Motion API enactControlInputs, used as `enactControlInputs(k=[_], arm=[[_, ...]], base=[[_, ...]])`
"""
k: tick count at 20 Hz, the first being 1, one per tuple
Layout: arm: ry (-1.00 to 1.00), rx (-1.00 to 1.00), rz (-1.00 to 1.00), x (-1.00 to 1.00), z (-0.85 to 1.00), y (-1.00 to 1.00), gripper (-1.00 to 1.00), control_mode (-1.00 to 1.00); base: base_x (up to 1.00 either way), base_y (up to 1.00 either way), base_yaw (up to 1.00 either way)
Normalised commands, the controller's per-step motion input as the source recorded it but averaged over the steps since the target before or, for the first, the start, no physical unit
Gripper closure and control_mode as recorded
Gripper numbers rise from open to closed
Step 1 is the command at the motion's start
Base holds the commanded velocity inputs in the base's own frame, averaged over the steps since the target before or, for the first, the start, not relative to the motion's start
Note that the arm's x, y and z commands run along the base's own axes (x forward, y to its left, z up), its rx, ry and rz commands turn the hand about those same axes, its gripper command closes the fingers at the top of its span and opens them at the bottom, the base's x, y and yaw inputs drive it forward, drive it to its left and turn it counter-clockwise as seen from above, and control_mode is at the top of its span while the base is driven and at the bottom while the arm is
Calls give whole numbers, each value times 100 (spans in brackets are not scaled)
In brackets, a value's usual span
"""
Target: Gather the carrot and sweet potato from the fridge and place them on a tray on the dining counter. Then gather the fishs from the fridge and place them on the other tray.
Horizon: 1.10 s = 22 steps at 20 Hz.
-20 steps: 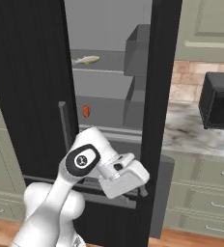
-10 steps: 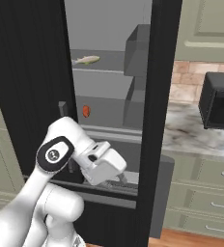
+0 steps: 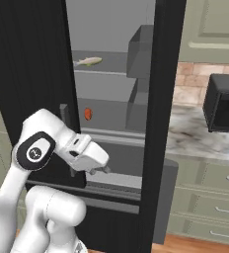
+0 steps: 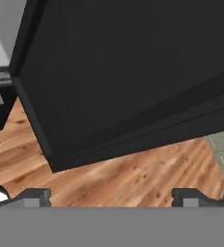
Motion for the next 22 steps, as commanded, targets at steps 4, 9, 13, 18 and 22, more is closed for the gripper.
enactControlInputs(k=[4,9,13,18,22], arm=[[-29,4,33,4,0,38,-100,-100],[-29,2,35,0,0,41,-100,-100],[-20,1,34,12,0,50,-100,-100],[-13,0,31,38,-8,62,-100,-100],[-13,0,29,41,-21,62,-100,-100]], base=[[0,0,0],[0,0,0],[0,0,0],[0,0,0],[0,0,0]])
